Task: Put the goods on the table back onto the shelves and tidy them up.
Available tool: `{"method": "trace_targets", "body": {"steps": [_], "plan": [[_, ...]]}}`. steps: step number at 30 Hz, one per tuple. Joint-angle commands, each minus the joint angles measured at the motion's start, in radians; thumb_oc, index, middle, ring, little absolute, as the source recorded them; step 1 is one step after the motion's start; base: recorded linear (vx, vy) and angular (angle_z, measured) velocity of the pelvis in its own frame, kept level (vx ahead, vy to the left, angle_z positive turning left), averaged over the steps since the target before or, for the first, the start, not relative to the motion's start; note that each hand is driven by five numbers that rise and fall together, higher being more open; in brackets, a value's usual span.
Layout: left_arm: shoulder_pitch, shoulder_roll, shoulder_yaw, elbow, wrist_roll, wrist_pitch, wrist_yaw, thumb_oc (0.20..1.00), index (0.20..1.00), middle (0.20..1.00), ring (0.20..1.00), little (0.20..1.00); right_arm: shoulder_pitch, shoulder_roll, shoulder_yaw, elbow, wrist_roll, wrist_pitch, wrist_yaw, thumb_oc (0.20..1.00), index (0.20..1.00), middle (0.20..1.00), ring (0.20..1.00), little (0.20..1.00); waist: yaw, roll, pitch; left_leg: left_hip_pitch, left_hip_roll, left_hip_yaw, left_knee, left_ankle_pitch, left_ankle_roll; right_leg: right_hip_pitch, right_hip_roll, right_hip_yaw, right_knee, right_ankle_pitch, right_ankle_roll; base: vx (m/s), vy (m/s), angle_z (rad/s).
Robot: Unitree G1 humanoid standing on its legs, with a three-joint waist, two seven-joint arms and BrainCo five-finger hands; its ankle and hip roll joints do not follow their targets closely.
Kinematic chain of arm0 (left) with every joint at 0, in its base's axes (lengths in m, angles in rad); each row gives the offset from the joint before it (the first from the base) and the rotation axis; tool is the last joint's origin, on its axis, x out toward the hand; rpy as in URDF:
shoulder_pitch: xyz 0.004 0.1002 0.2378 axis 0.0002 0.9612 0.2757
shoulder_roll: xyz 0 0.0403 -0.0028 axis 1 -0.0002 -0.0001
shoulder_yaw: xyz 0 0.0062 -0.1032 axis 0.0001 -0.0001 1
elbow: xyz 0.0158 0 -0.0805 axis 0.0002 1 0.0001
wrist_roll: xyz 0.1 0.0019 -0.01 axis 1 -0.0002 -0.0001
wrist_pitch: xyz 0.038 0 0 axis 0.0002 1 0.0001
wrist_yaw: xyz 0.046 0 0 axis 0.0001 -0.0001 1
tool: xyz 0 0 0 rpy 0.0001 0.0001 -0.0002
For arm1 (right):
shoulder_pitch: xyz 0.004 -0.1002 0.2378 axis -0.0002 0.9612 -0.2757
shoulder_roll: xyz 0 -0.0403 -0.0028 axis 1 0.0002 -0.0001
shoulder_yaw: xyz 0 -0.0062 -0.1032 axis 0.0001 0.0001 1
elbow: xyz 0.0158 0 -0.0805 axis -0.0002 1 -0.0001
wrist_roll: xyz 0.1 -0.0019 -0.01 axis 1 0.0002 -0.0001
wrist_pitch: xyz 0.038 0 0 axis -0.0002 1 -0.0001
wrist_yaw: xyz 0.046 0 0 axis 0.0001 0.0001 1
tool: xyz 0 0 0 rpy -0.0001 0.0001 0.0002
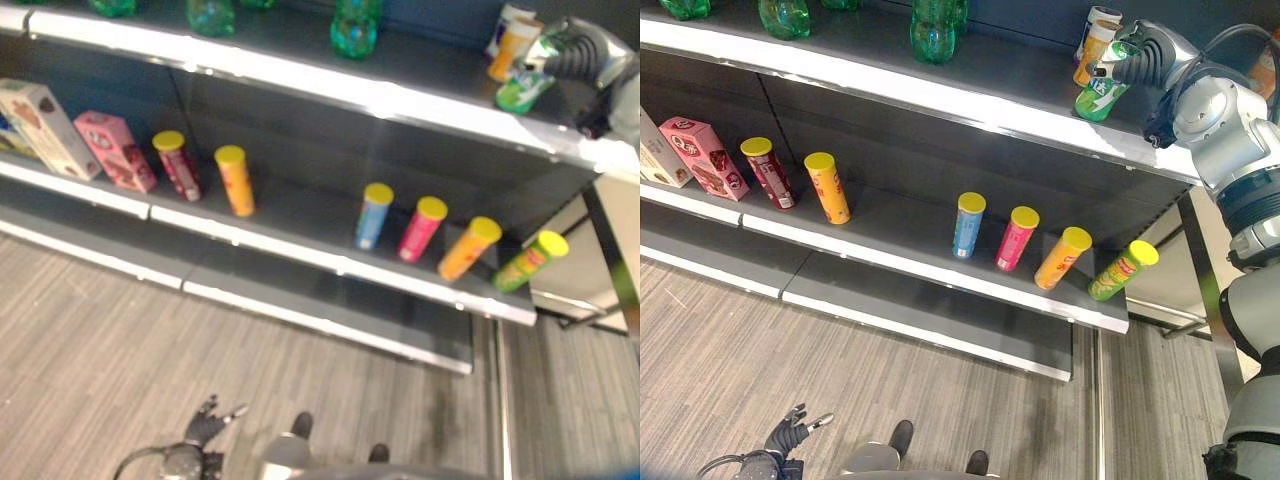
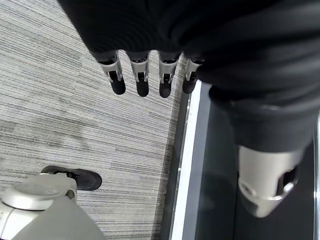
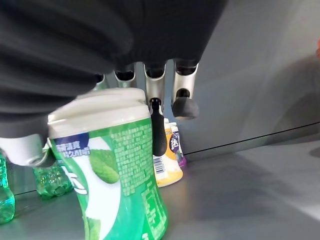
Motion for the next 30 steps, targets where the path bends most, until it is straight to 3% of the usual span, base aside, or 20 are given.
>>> {"method": "trace_targets", "body": {"steps": [1, 2, 9, 16, 19, 20, 23, 24, 26, 27, 29, 30], "plan": [[-0.036, 0.064, -0.030, -0.038, -0.039, -0.031, 0.006, 1.000, 1.000, 1.000, 1.000, 1.000, -0.123, -0.054, 0.084, 0.018, 0.008, 0.001, -0.022, 0.580, 0.580, 0.580, 0.580, 0.580, 0.026, -0.044, -0.004, 0.021, 0.049, 0.003, 0.027, -0.135, -0.062, 0.018, -0.061, -0.037, 0.019, -0.021, 0.082, 0.00, 0.000, 0.00], [-0.037, 0.065, -0.030, -0.041, -0.039, -0.032, 0.007, 1.000, 1.000, 1.000, 1.000, 1.000, -0.125, -0.055, 0.087, 0.020, 0.005, 0.002, -0.021, 1.000, 1.000, 1.000, 1.000, 1.000, 0.025, -0.044, -0.003, 0.021, 0.050, 0.004, 0.027, -0.135, -0.062, 0.018, -0.062, -0.039, 0.019, -0.021, 0.082, 0.00, 0.000, 0.00], [-0.036, 0.060, -0.027, -0.034, -0.037, -0.028, 0.011, 1.000, 1.000, 1.000, 1.000, 1.000, -0.121, -0.051, 0.053, 0.044, -0.013, 0.007, -0.054, 1.000, 1.000, 1.000, 1.000, 1.000, 0.019, -0.041, -0.005, 0.025, 0.049, 0.009, 0.028, -0.139, -0.059, 0.022, -0.064, -0.037, 0.016, -0.021, 0.083, 0.00, 0.000, 0.00], [-0.038, 0.049, -0.015, -0.043, -0.037, -0.026, 0.034, 1.000, 1.000, 1.000, 1.000, 1.000, -0.094, -0.092, -0.062, -0.038, -0.030, 0.006, -0.180, 1.000, 1.000, 1.000, 1.000, 1.000, 0.003, -0.030, -0.009, 0.031, 0.050, 0.019, 0.027, -0.146, -0.054, 0.018, -0.066, -0.027, 0.015, -0.019, 0.084, 0.00, 0.011, -0.01], [-0.031, 0.014, 0.010, -0.064, -0.024, -0.017, 0.054, 1.000, 1.000, 1.000, 1.000, 1.000, 0.098, -0.181, -0.338, -0.292, -0.044, -0.004, -0.331, 1.000, 1.000, 1.000, 1.000, 1.000, -0.027, -0.004, -0.011, 0.032, 0.049, 0.018, 0.029, -0.153, -0.046, 0.012, -0.067, -0.015, 0.018, -0.021, 0.085, 0.02, 0.049, 0.01], [-0.030, 0.021, 0.008, -0.065, -0.024, -0.016, 0.054, 1.000, 1.000, 1.000, 1.000, 1.000, 0.125, -0.182, -0.363, -0.304, -0.048, 0.000, -0.331, 1.000, 1.000, 1.000, 1.000, 1.000, -0.024, -0.010, -0.012, 0.032, 0.050, 0.017, 0.030, -0.154, -0.046, 0.012, -0.066, -0.015, 0.018, -0.021, 0.085, 0.01, 0.033, 0.03], [-0.028, 0.003, 0.029, -0.077, -0.008, -0.013, 0.052, 1.000, 1.000, 1.000, 1.000, 1.000, 0.360, -0.228, -0.613, -0.460, -0.060, -0.021, -0.387, 1.000, 1.000, 1.000, 1.000, 1.000, -0.047, 0.002, -0.015, 0.030, 0.046, 0.016, 0.035, -0.163, -0.037, 0.006, -0.071, -0.007, 0.019, -0.021, 0.090, 0.00, 0.063, 0.00], [-0.021, 0.008, 0.035, -0.093, 0.012, -0.003, 0.039, 1.000, 1.000, 1.000, 1.000, 1.000, 0.629, -0.221, -0.849, -0.576, -0.069, -0.031, -0.397, 1.000, 1.000, 1.000, 1.000, 1.000, -0.062, -0.003, -0.014, 0.026, 0.040, 0.023, 0.050, -0.177, -0.027, -0.010, -0.078, 0.013, 0.021, -0.008, 0.098, -0.02, 0.086, 0.00], [-0.020, 0.008, 0.038, -0.097, 0.021, -0.001, 0.033, 1.000, 1.000, 1.000, 1.000, 1.000, 0.697, -0.210, -0.906, -0.605, -0.077, -0.035, -0.398, 1.000, 1.000, 1.000, 1.000, 1.000, -0.073, -0.003, -0.012, 0.026, 0.038, 0.026, 0.053, -0.181, -0.025, -0.019, -0.080, 0.026, 0.023, -0.002, 0.102, -0.04, 0.102, -0.14], [-0.019, 0.010, 0.041, -0.103, 0.036, 0.005, 0.020, 1.000, 1.000, 1.000, 1.000, 1.000, 0.841, -0.185, -1.019, -0.663, -0.095, -0.036, -0.390, 1.000, 1.000, 1.000, 1.000, 1.000, -0.095, -0.006, -0.006, 0.021, 0.030, 0.035, 0.068, -0.191, -0.014, -0.039, -0.084, 0.053, 0.032, 0.011, 0.109, -0.06, 0.142, -0.42], [-0.019, 0.019, 0.036, -0.108, 0.044, 0.007, 0.015, 1.000, 1.000, 1.000, 1.000, 1.000, 0.919, -0.172, -1.089, -0.695, -0.103, -0.035, -0.387, 1.000, 1.000, 1.000, 1.000, 1.000, -0.097, -0.012, -0.004, 0.020, 0.028, 0.042, 0.073, -0.197, -0.009, -0.048, -0.087, 0.068, 0.038, 0.019, 0.113, -0.05, 0.113, -0.58], [-0.018, 0.022, 0.035, -0.112, 0.055, 0.010, 0.007, 1.000, 1.000, 1.000, 1.000, 1.000, 0.995, -0.141, -1.145, -0.735, -0.101, -0.042, -0.378, 1.000, 1.000, 1.000, 1.000, 1.000, -0.121, -0.013, 0.007, 0.022, 0.026, 0.061, 0.079, -0.202, 0.001, -0.073, -0.091, 0.097, 0.053, 0.049, 0.122, -0.09, 0.108, -0.75]]}}
